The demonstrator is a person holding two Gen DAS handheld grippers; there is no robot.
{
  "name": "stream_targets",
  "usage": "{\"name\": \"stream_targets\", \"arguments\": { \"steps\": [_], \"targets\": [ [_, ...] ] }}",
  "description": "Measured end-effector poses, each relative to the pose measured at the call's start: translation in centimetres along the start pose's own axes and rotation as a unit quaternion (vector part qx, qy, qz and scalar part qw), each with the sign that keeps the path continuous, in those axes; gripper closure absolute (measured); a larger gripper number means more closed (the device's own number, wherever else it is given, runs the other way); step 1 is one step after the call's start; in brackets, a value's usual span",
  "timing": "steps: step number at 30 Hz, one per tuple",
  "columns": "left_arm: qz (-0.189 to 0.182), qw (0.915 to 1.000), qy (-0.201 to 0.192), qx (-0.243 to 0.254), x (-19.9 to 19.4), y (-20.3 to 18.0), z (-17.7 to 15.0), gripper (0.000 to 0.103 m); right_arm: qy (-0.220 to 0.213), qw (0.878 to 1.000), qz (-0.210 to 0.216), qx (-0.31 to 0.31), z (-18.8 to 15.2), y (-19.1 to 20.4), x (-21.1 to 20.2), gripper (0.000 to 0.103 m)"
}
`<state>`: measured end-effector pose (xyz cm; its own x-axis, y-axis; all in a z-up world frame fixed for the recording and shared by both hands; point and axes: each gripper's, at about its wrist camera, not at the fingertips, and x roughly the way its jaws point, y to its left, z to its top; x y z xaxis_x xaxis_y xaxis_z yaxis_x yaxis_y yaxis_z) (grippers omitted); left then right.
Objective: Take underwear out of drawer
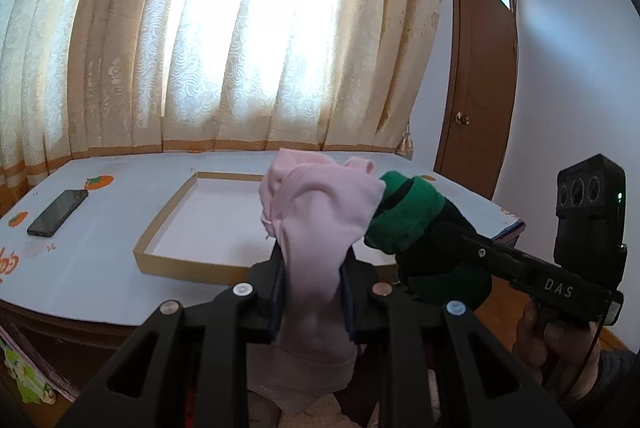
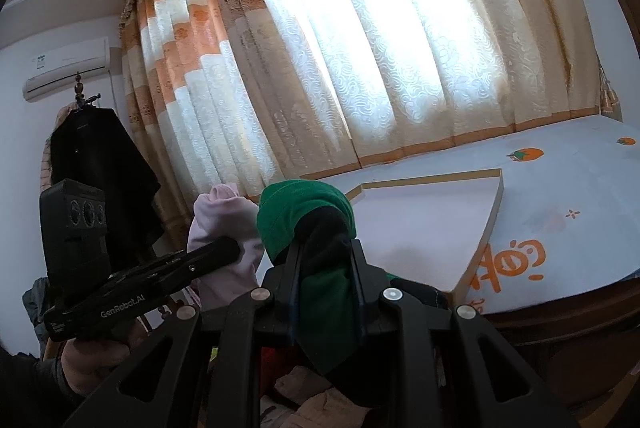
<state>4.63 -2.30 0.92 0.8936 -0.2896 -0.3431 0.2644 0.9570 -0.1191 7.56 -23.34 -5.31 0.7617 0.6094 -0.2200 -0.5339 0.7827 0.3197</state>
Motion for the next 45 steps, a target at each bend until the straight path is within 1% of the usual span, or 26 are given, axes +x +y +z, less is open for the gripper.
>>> {"name": "stream_targets", "arguments": {
  "steps": [8, 19, 23, 26, 31, 40, 45],
  "targets": [
    [0.005, 0.9997, 0.009, 0.02, 2.0, -0.2, 1.1, 0.082, 0.01, 1.0, -0.005, 0.015, 1.3, -1.4, 1.5, 0.08],
    [0.002, 0.9989, 0.018, 0.043, 4.9, -0.2, 4.3, 0.082, 0.018, 0.999, -0.011, 0.037, 4.0, -3.4, 3.8, 0.08],
    [-0.004, 0.9988, 0.028, 0.04, 6.2, -0.1, 5.1, 0.082, 0.023, 0.998, -0.014, 0.048, 4.9, -4.6, 4.9, 0.08],
    [-0.012, 0.9988, 0.038, 0.027, 7.3, 0.4, 5.5, 0.082, 0.027, 0.998, -0.022, 0.053, 5.6, -5.5, 5.7, 0.08],
    [-0.016, 0.9982, 0.055, 0.015, 9.6, 1.0, 6.3, 0.082, 0.03, 0.997, -0.028, 0.065, 6.6, -6.8, 6.8, 0.08],
    [-0.02, 0.9965, 0.08, 0.013, 13.2, 1.2, 7.7, 0.082, 0.04, 0.994, -0.042, 0.09, 7.9, -9.1, 9.6, 0.08],
    [-0.028, 0.9944, 0.102, 0.007, 15.3, 1.3, 8.3, 0.082, 0.047, 0.993, -0.052, 0.099, 8.8, -10.5, 11.1, 0.08]
  ]
}}
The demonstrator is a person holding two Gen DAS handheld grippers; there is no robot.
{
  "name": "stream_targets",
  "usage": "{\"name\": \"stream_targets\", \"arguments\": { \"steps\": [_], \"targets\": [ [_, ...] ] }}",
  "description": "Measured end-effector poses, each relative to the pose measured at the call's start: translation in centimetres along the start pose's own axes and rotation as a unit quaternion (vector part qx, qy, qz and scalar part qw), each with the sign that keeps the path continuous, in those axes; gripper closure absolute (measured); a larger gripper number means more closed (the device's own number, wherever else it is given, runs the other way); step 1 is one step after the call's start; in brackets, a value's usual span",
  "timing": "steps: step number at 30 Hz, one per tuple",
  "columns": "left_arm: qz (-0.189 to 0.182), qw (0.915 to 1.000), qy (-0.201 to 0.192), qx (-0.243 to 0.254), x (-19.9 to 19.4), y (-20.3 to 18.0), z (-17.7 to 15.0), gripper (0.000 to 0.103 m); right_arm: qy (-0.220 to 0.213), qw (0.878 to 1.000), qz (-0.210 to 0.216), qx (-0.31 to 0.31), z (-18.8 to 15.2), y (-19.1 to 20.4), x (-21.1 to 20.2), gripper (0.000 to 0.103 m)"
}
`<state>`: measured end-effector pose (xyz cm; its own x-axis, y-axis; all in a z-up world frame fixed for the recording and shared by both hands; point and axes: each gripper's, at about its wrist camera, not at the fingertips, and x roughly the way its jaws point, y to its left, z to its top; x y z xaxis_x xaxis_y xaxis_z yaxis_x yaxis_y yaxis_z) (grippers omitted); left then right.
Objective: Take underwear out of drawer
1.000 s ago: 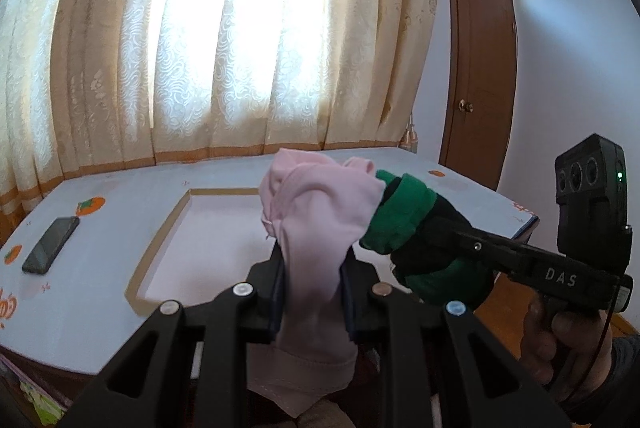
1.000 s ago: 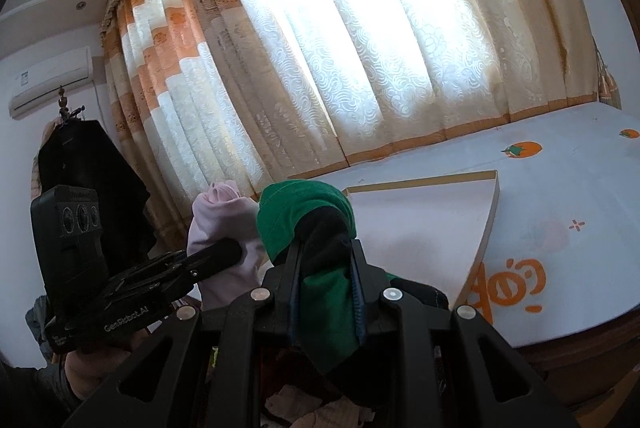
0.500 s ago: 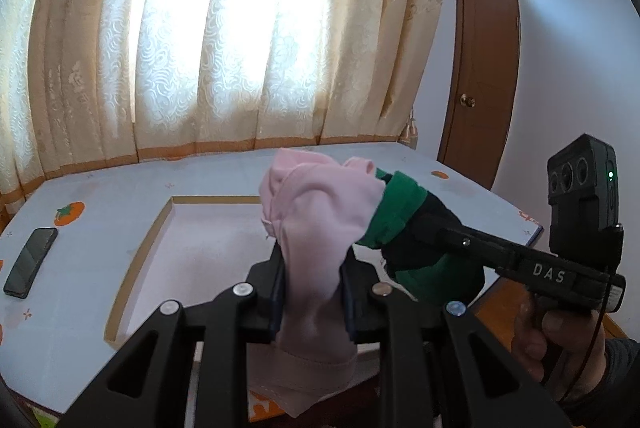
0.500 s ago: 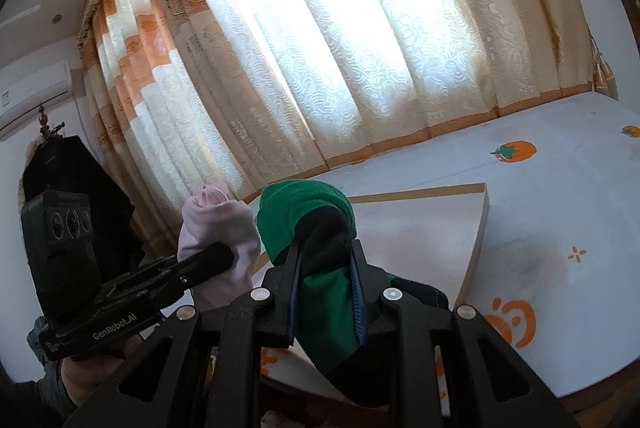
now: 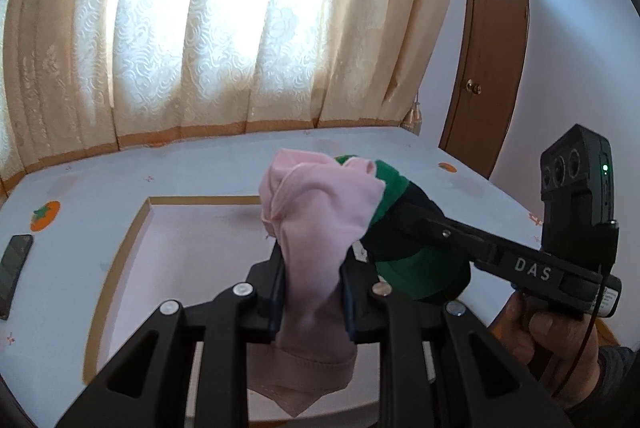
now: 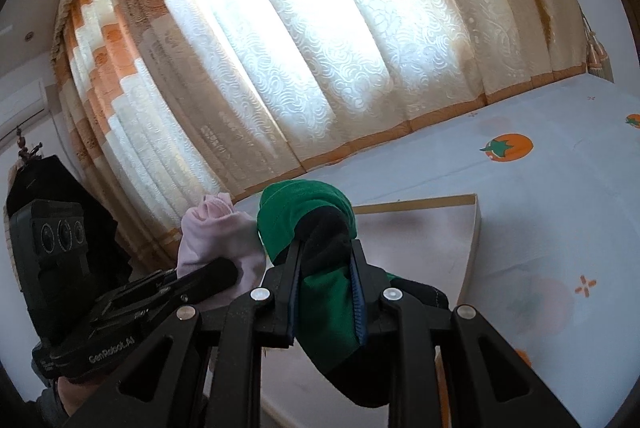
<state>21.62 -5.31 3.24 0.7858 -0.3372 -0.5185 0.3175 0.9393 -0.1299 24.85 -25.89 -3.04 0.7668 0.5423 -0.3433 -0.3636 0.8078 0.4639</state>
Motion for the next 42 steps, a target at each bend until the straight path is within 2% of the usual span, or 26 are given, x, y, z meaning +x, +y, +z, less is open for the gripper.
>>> {"name": "stream_targets", "arguments": {
  "steps": [12, 13, 16, 30, 37, 40, 42],
  "targets": [
    [0.001, 0.9982, 0.047, -0.038, 5.2, 2.0, 1.7, 0.082, 0.036, 0.998, -0.028, 0.033, 1.8, -3.0, 3.9, 0.08],
    [0.002, 0.9984, 0.036, -0.043, 5.5, 2.0, 1.7, 0.082, 0.039, 0.998, -0.031, 0.036, 1.8, -3.3, 4.2, 0.08],
    [0.0, 0.9974, 0.05, -0.052, 6.9, 2.6, 1.8, 0.082, 0.048, 0.997, -0.037, 0.041, 2.0, -3.9, 4.9, 0.08],
    [-0.014, 0.9875, 0.1, -0.121, 12.0, 5.0, 3.0, 0.082, 0.077, 0.993, -0.067, 0.057, 3.1, -5.4, 8.0, 0.078],
    [-0.007, 0.9863, 0.11, -0.122, 13.6, 5.1, 2.9, 0.082, 0.096, 0.99, -0.084, 0.061, 3.0, -5.7, 9.2, 0.077],
    [-0.005, 0.9853, 0.117, -0.124, 14.1, 5.2, 2.7, 0.08, 0.097, 0.989, -0.096, 0.06, 2.9, -6.0, 9.3, 0.073],
    [-0.004, 0.9853, 0.119, -0.123, 14.2, 5.1, 2.5, 0.075, 0.096, 0.989, -0.099, 0.06, 2.9, -6.0, 9.3, 0.066]
  ]
}}
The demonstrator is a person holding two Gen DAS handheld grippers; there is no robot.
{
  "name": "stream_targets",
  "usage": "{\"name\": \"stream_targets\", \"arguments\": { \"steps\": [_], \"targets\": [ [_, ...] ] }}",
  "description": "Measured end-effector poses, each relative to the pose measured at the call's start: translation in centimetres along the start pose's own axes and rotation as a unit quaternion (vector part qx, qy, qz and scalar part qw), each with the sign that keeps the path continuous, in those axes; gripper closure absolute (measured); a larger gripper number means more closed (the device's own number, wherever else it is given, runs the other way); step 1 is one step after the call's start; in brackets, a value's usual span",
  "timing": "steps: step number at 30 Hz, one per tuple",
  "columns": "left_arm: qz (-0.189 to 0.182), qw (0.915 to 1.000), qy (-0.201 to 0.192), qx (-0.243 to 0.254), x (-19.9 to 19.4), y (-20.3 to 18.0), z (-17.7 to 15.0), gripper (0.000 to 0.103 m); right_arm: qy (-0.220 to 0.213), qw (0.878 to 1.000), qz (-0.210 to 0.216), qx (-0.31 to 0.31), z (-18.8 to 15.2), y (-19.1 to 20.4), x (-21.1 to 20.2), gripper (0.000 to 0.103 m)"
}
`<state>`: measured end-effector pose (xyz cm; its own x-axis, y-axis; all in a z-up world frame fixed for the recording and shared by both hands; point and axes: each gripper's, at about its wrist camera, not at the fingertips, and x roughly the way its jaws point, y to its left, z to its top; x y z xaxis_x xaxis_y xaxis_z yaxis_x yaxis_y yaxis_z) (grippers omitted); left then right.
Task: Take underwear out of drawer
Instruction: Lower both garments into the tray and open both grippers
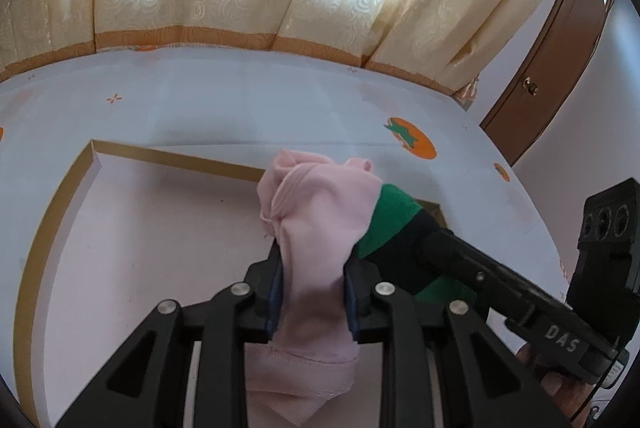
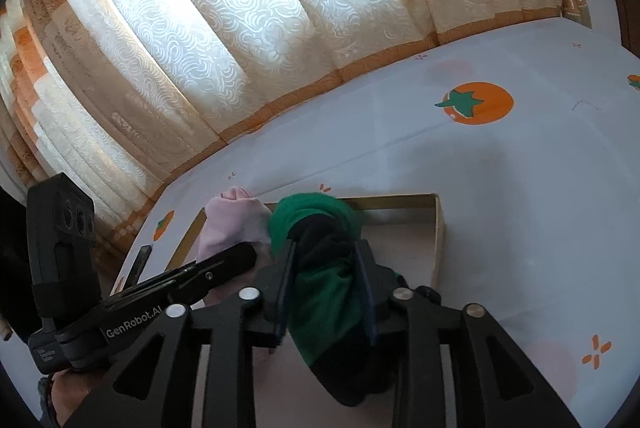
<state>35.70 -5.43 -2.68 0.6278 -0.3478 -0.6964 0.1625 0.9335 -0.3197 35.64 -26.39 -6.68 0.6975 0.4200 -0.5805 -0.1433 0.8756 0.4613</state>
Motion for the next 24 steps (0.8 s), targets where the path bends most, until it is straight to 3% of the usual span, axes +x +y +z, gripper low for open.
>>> {"name": "stream_targets", "arguments": {
  "steps": [5, 9, 12, 24],
  "targets": [
    [0.004, 1.0, -0.007, -0.005, -0.7, 0.3, -0.2, 0.059, -0.016, 1.0, -0.01, -0.016, -0.1, 0.6, -1.1, 0.046],
    [0.003, 0.9999, -0.015, 0.0, -1.7, 0.2, -0.5, 0.05, -0.029, 0.999, -0.015, -0.029, -0.4, 1.1, -2.5, 0.045],
    [0.001, 0.9996, -0.027, 0.013, -2.9, 0.0, -1.0, 0.05, -0.038, 0.999, -0.01, -0.029, -1.0, 1.0, -4.1, 0.039],
    [-0.031, 0.9978, -0.051, 0.028, -7.3, -0.5, -4.9, 0.048, -0.041, 0.998, 0.014, -0.05, -5.0, 1.4, -9.6, 0.037]
  ]
}}
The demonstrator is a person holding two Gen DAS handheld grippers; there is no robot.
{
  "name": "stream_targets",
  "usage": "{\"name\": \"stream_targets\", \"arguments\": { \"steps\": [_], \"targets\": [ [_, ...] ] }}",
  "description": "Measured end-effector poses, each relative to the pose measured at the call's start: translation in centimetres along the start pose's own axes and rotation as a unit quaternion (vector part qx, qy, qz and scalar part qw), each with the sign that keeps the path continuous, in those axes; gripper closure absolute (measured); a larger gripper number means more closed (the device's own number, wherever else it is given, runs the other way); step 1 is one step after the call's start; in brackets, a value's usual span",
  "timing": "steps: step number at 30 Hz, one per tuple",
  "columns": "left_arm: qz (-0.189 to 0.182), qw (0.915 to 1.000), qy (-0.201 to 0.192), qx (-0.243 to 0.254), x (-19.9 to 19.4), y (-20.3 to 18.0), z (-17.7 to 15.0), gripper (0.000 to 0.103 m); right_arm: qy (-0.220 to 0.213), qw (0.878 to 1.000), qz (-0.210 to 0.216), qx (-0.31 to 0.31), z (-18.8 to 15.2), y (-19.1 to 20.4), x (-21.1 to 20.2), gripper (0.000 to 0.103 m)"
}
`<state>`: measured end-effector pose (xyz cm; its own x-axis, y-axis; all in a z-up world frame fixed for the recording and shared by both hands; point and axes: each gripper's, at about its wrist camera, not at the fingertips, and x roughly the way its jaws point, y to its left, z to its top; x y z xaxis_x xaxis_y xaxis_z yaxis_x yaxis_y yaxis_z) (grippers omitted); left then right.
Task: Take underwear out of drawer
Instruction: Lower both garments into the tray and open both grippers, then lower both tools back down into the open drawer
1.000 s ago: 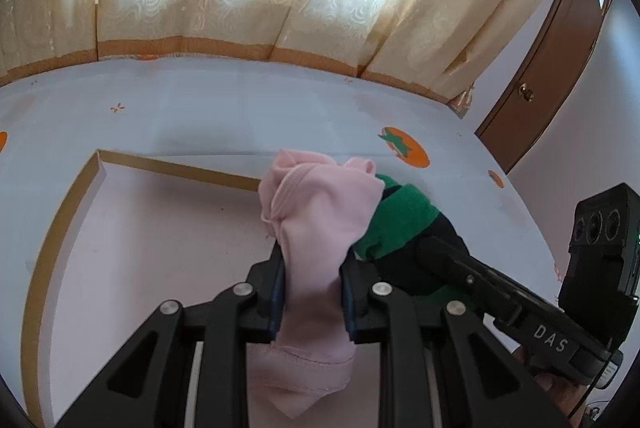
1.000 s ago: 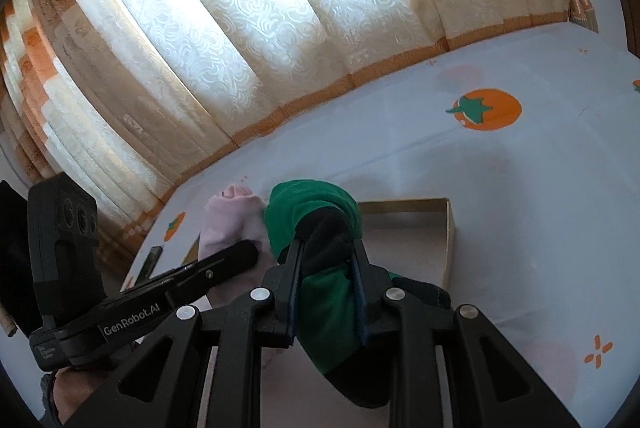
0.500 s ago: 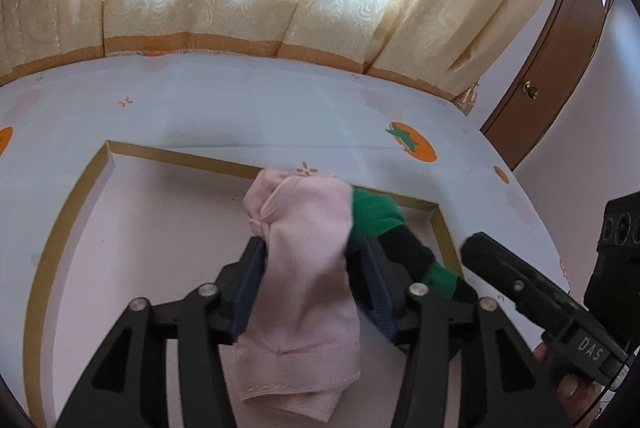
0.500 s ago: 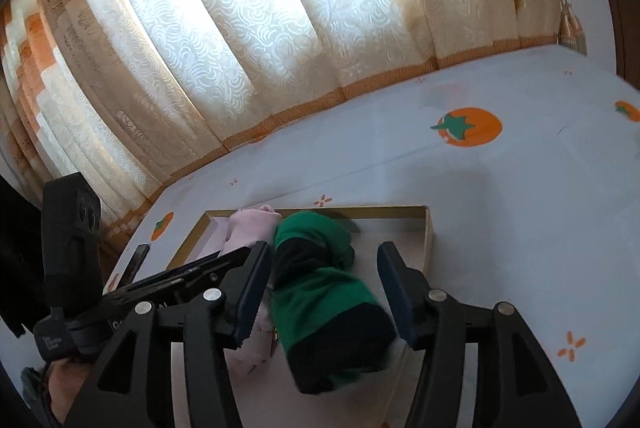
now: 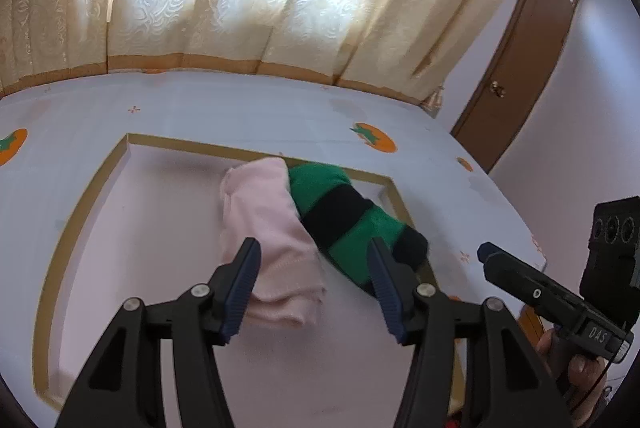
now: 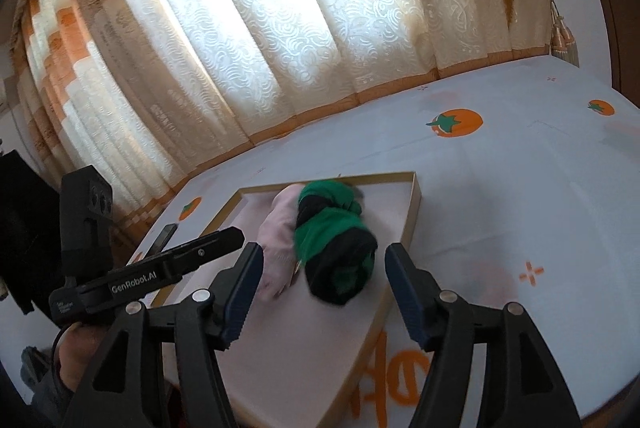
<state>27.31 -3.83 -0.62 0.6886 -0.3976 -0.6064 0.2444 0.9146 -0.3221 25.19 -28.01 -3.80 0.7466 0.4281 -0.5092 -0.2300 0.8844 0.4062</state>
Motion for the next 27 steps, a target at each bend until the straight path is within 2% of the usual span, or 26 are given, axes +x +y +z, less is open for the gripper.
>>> {"name": "stream_targets", "arguments": {
  "steps": [4, 8, 21, 27],
  "targets": [
    [-0.009, 0.9999, -0.009, 0.006, -1.8, -0.6, -1.1, 0.048, -0.001, 1.0, 0.006, -0.018, -1.3, 0.9, -1.9, 0.037],
    [-0.016, 0.9994, -0.024, 0.019, -3.9, -1.2, -2.8, 0.043, 0.004, 0.999, 0.019, -0.031, -2.8, 1.8, -3.2, 0.037],
    [-0.02, 0.9981, -0.024, 0.053, -9.0, -2.0, -8.4, 0.043, 0.025, 0.996, 0.062, -0.065, -8.4, 3.8, -6.4, 0.035],
    [0.021, 0.9982, -0.011, 0.054, -11.1, 0.4, -12.2, 0.043, 0.04, 0.994, 0.071, -0.076, -10.5, 3.8, -7.9, 0.03]
  ]
}}
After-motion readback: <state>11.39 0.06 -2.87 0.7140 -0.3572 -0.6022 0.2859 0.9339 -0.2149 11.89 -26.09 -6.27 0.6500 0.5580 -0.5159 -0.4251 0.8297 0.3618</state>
